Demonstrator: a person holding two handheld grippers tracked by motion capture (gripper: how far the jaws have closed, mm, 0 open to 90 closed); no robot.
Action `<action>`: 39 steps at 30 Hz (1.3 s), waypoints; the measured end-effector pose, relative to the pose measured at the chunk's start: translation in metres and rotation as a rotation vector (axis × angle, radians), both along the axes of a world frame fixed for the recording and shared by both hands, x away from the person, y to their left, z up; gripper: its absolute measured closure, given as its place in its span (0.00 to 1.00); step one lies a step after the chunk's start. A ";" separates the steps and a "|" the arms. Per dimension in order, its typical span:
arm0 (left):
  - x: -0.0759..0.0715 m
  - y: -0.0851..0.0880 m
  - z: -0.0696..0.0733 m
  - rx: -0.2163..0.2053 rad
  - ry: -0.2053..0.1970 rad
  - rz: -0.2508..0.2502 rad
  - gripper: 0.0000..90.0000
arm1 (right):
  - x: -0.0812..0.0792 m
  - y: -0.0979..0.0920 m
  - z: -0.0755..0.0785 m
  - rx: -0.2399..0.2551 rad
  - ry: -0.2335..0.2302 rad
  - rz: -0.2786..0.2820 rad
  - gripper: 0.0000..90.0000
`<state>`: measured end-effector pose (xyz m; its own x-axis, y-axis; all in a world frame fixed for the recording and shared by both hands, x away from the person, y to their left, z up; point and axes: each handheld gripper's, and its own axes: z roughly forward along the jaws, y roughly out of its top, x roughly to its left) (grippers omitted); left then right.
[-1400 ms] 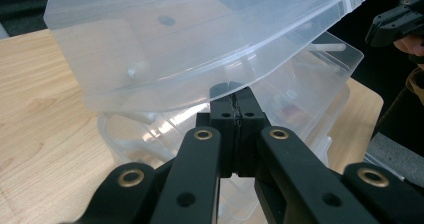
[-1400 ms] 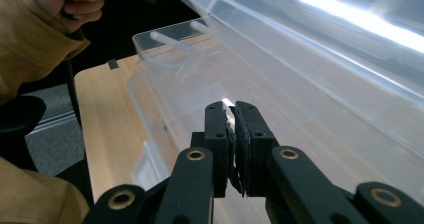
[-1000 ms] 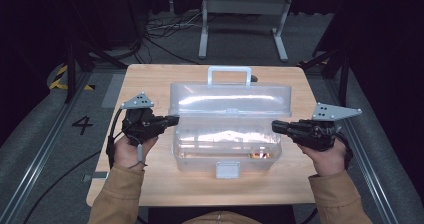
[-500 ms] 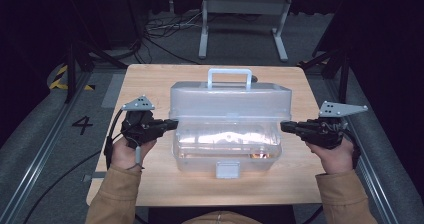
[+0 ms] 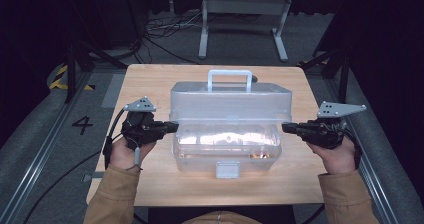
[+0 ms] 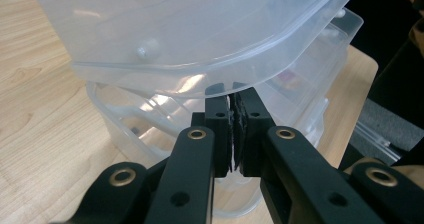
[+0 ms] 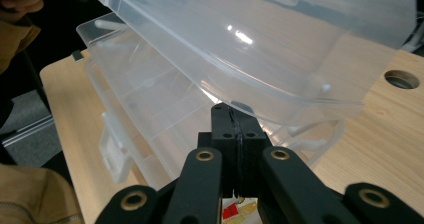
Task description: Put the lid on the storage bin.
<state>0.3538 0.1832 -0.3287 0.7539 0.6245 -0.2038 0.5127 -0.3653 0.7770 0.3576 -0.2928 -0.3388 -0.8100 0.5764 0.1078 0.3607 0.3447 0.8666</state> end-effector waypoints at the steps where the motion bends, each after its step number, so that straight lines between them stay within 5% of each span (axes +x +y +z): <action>1: 0.000 0.000 0.000 0.005 0.000 -0.003 0.96 | 0.000 0.000 0.000 -0.008 0.002 0.000 1.00; 15: 0.001 -0.004 -0.003 0.089 0.056 -0.048 0.95 | 0.004 0.001 -0.003 -0.071 0.118 0.005 1.00; 39: 0.001 -0.009 -0.010 0.218 0.140 -0.120 0.90 | 0.002 0.004 -0.004 -0.236 0.187 0.048 0.99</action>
<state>0.3546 0.1737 -0.3384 0.7991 0.5730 -0.1820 0.5524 -0.5803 0.5984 0.3598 -0.2890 -0.3431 -0.8153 0.5651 0.1259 0.4854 0.5487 0.6807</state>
